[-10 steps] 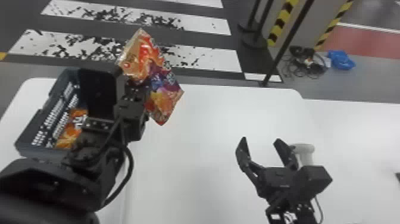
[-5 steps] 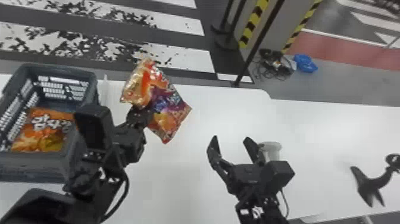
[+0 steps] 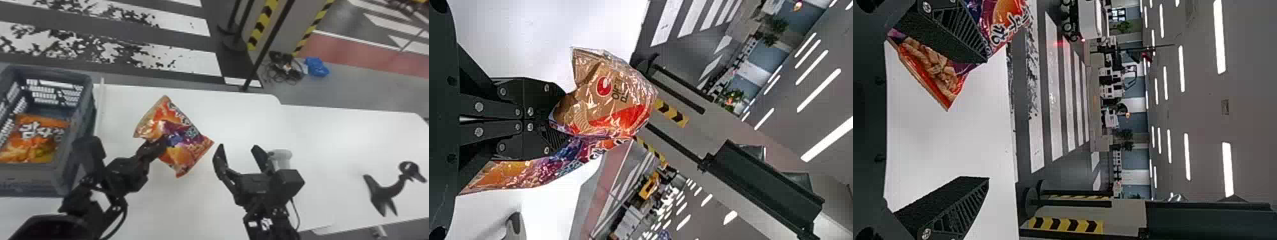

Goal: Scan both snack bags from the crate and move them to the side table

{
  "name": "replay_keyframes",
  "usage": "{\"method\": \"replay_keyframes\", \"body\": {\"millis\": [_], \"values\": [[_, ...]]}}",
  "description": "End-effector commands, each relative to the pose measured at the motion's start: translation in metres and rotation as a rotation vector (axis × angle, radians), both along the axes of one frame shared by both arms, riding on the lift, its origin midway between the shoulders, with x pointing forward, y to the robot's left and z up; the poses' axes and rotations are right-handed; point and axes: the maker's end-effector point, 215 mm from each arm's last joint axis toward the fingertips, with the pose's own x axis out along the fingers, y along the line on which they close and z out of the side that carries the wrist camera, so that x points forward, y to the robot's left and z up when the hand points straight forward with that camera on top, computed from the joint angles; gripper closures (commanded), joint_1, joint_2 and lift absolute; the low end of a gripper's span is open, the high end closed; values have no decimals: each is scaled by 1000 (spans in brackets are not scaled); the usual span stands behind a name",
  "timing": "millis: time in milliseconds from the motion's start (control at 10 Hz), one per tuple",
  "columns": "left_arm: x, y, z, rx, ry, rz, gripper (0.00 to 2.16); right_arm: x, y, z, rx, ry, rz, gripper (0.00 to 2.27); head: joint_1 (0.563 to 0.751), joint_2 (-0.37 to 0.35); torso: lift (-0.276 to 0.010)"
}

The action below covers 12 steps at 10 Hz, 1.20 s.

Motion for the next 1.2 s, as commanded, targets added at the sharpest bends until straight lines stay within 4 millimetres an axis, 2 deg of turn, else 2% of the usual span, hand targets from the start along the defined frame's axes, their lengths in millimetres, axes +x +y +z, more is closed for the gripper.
{"method": "replay_keyframes", "body": {"millis": [0,100,400,500,700,800,1100], "values": [[-2,-6,-11,-10,40,-19,188,0,-1,0,0,0,-2,83,695,-350,-75],[-11,-12,-16,-6,81,-50,-2,0,-1,0,0,0,-2,83,695,-350,-75],[-61,-39,-3,-4,181,-194,39,0,0,-1,1,3,0,83,695,-350,-75],[-66,-38,24,23,124,-181,39,0,0,-1,1,3,0,83,695,-350,-75],[-83,-24,54,118,88,-168,39,0,-2,-2,4,7,-3,83,695,-350,-75],[-88,-10,63,164,70,-144,36,0,-1,-3,4,11,-3,83,695,-350,-75],[-75,55,79,277,14,-6,53,-1,-7,-6,3,22,-12,90,695,-350,-75]]}}
